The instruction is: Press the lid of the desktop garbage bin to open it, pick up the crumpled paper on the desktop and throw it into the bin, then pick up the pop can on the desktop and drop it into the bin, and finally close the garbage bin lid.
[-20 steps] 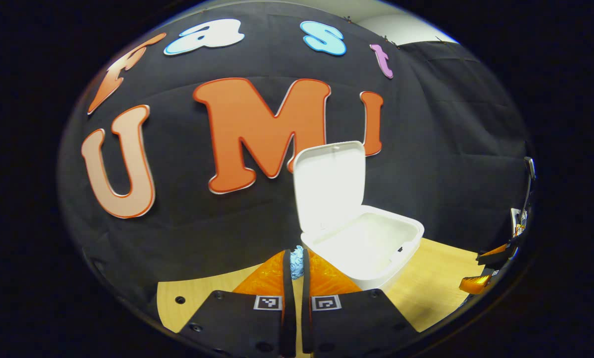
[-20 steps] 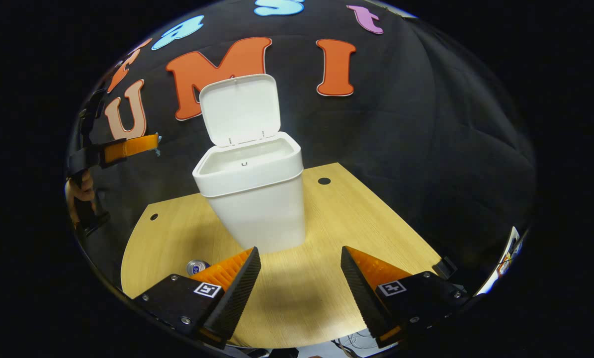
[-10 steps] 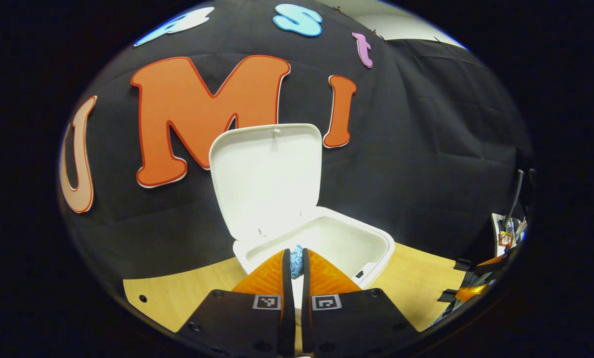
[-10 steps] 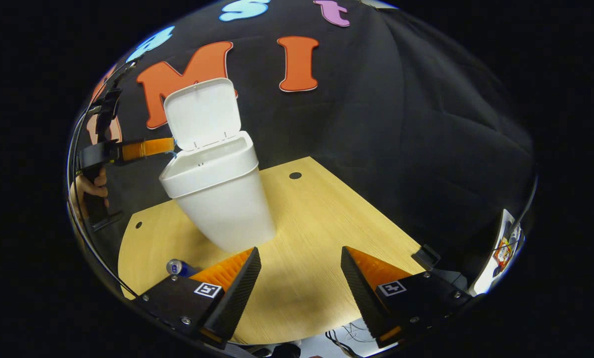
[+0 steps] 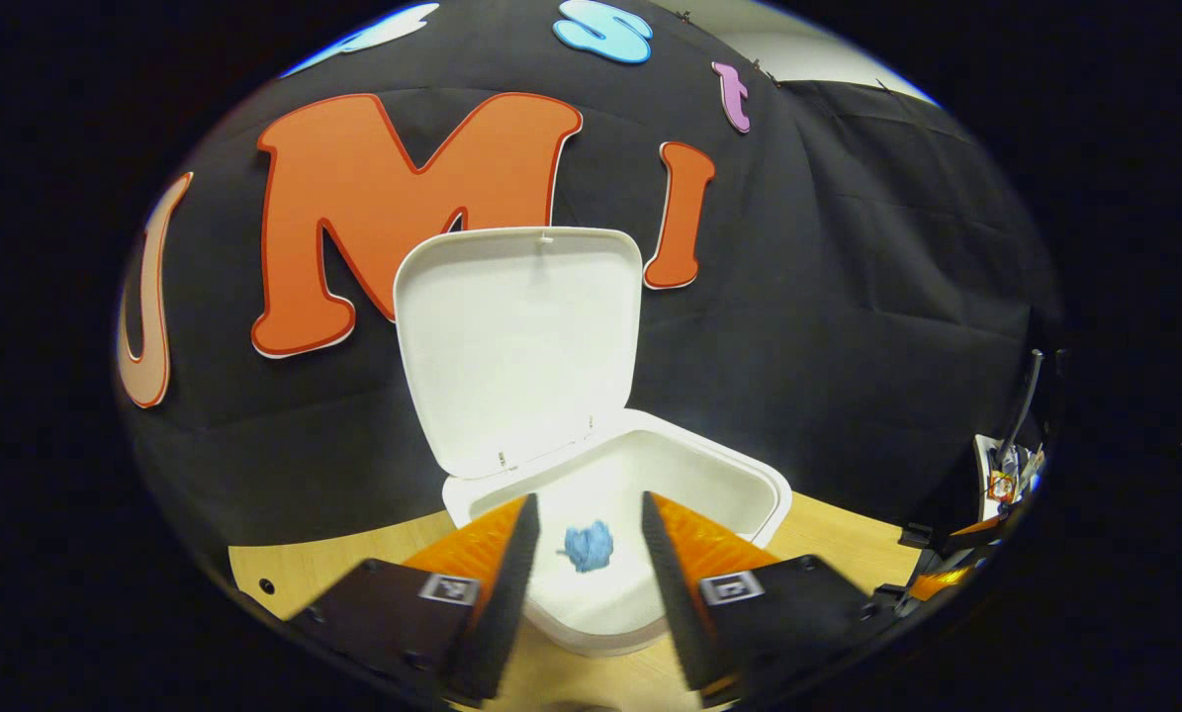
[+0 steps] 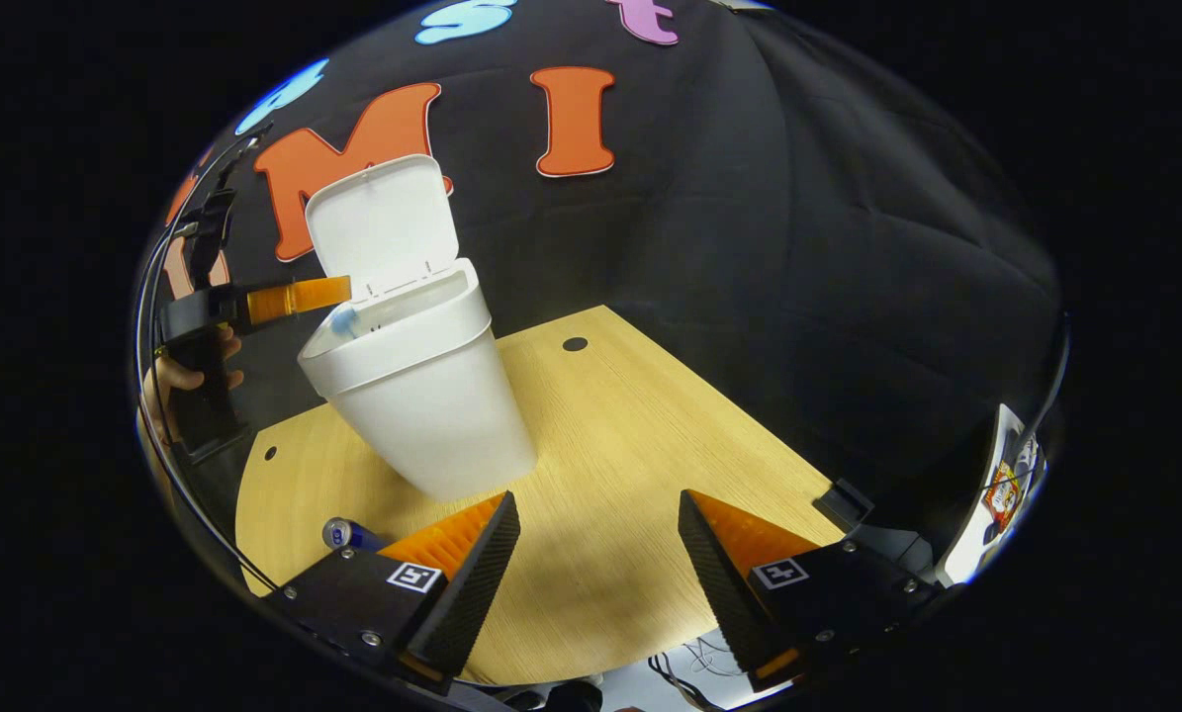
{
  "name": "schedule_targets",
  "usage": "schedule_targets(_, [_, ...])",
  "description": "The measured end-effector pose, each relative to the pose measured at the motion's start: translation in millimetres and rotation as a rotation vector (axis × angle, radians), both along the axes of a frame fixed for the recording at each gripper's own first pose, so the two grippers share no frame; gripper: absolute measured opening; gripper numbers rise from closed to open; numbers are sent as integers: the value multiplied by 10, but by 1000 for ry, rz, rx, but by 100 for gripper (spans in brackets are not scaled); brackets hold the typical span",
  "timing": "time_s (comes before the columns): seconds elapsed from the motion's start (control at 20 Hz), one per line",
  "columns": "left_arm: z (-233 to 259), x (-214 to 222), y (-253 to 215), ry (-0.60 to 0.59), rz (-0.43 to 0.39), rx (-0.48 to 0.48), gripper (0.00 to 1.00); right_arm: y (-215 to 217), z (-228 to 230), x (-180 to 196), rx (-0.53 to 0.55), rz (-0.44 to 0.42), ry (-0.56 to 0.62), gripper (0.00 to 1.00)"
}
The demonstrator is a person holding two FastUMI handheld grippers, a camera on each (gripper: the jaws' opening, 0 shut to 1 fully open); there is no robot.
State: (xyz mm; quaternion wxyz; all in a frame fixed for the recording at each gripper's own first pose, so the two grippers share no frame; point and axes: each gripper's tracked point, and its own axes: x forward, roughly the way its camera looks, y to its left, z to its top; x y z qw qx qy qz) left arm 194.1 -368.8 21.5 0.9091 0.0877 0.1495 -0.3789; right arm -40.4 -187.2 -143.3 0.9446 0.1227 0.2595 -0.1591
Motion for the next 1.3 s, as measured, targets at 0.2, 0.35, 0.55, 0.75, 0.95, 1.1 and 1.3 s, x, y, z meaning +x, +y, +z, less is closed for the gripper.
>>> schedule_targets(0.2, [57, 8, 83, -18, 18, -5, 100, 32, 10, 51, -2, 14, -4, 98])
schedule_targets(0.35, [104, 10, 235, -25, 51, -13, 100, 81, 20, 105, -17, 32, -5, 98])
schedule_targets(0.55, [124, 45, 597, -23, 112, -26, 100, 250, 67, 199, -23, 77, -14, 98])
schedule_targets(0.75, [166, 88, 1118, -41, 206, -33, 100, 512, 110, 329, -35, 142, -24, 98])
schedule_targets(0.95, [203, 89, 1739, -66, 301, -23, 100, 894, 132, 453, -45, 225, -26, 98])
schedule_targets(1.1, [182, 56, 2209, -66, 373, -19, 100, 1239, 151, 555, -55, 295, -29, 98])
schedule_targets(1.3, [205, -62, 2939, -83, 478, -9, 100, 1686, 115, 640, -65, 379, -26, 98])
